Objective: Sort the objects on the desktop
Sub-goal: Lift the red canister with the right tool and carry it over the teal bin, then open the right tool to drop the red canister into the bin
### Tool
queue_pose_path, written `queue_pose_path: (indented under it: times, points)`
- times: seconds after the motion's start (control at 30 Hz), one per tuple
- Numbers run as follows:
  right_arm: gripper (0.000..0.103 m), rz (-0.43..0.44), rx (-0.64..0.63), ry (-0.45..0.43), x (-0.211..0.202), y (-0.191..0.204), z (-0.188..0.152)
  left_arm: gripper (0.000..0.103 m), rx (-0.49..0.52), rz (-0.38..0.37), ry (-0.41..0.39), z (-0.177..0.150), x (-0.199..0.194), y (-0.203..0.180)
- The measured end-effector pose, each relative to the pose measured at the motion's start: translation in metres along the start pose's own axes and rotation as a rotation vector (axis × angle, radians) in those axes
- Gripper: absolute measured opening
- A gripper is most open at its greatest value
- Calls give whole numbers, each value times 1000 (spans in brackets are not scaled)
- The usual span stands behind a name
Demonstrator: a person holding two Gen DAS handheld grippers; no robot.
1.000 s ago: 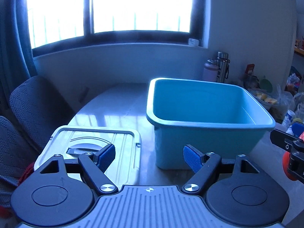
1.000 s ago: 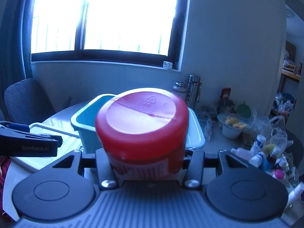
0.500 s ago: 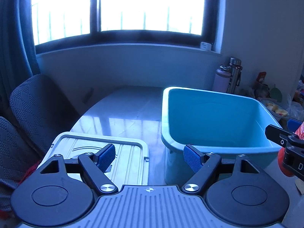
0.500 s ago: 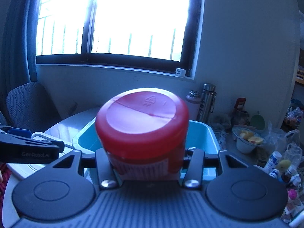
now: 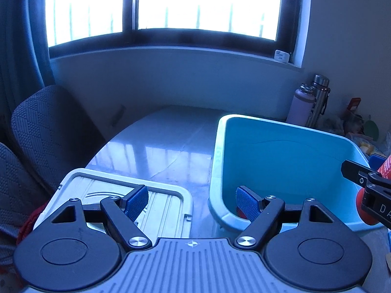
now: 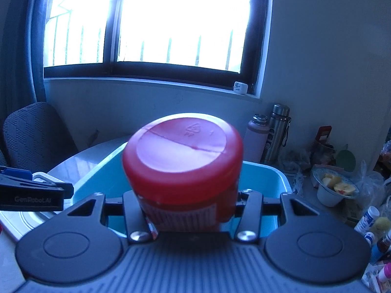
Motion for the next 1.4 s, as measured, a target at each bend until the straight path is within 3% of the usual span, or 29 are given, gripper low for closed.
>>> queue_pose_path:
  times: [0.3,0.63,0.93,0.97,1.03,1.13,1.4]
  points:
    - [50,9,2,32,39,-19,0,81,-12,48,12,13,25,-8]
    - [50,13,44,139,80,-36,-30,81,24,68,49,17,49,-21]
    - [50,19,83,176,88,-43,-35,81,28,75,79,12,60,-25]
    - [52,21,87,181,88,-42,-35,81,30,76,80,12,61,-25]
    - [70,19,82,182,87,-41,-34,81,33,80,79,11,61,-25]
    - [84,4,83,172,86,-42,-33,81,31,84,77,11,58,-23]
    - [88,-33,74,160,80,-43,-36,81,13,92,70,7,46,-14]
Point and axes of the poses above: each gripper's, at about its wrist camera, not at the fingertips, and x roughly the way its jaws point, y to its left, z to its top, the point moved 9 cm from there along x, roughly the way its jaws point, and after that the axes turned 3 degrees about z, right-handed, at the moved point
